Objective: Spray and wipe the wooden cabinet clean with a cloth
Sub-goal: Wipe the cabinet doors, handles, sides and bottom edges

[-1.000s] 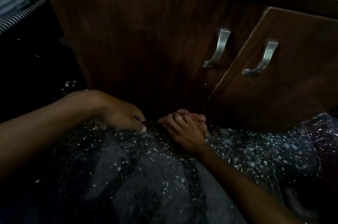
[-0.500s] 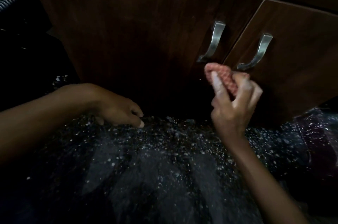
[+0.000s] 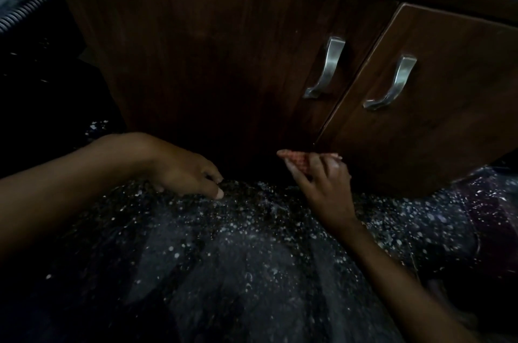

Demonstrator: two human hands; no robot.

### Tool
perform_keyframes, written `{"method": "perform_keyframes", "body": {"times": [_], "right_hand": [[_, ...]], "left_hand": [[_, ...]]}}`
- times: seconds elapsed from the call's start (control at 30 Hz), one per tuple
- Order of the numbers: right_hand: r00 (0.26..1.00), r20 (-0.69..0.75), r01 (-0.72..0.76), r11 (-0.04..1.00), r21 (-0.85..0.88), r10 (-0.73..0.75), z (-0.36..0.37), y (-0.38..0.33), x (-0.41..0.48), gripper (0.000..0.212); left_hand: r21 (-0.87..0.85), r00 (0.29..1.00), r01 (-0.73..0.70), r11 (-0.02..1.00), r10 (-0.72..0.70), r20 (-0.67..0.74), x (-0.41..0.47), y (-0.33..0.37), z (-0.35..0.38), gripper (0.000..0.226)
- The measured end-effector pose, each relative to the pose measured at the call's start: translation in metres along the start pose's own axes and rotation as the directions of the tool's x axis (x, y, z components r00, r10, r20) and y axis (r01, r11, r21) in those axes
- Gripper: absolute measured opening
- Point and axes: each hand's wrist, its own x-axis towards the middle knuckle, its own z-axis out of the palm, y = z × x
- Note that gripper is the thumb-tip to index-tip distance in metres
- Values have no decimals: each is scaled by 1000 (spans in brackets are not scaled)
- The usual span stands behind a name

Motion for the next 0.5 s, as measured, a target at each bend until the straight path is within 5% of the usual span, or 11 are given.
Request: {"method": "perform_keyframes", "body": {"times": [0.27,0.5], "right_hand": [[904,299,314,949,21,-306,18,3,-23,39],[816,567,180,981,-67,-111,7,37,-56,43]], "left_hand": [[19,1000,8,1000,-7,-8,5,-1,0,60],[36,1000,-29,999,29,-4,13,11,3,60]]}}
